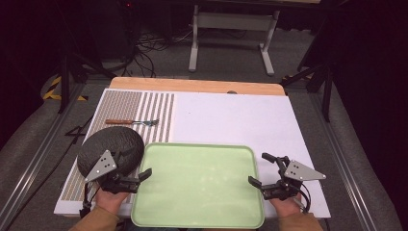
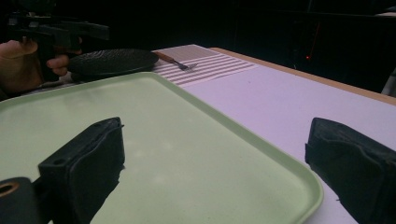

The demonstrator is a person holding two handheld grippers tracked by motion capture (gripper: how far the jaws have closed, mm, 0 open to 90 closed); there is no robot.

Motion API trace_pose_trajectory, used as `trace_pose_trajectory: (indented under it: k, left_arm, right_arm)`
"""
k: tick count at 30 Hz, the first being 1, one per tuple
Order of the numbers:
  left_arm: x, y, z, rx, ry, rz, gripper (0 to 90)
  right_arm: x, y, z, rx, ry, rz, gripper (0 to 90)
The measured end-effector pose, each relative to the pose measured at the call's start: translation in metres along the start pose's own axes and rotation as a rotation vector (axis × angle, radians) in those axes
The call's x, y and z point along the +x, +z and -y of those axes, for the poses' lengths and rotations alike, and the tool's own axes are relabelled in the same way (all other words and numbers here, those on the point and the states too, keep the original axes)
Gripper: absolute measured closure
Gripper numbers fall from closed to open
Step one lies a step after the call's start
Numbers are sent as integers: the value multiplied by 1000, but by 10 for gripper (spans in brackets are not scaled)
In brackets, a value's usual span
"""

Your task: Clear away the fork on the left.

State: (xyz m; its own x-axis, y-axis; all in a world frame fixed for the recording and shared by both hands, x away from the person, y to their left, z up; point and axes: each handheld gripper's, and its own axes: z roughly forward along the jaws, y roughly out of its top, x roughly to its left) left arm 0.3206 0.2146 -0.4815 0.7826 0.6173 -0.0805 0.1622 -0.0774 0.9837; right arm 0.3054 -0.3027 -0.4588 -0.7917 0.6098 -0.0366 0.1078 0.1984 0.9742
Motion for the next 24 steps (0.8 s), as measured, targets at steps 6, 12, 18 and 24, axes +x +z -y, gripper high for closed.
trace_pose_trajectory:
  k: [6, 12, 18, 24]
  left_arm:
    - [-1, -2, -5, 9, 25, 16, 27]
    - [-1, -3, -6, 11, 16, 8, 30]
    - [1, 0, -9, 0, -6, 57, 15]
    - [3, -1, -20, 31, 18, 46, 32]
  right_arm:
    - [1, -1, -1, -8, -9, -2, 61]
    - [1, 0, -1, -7, -3, -13, 79]
    - [0, -2, -1, -16, 4, -15, 85]
    - [0, -3, -1, -21, 4, -23, 92]
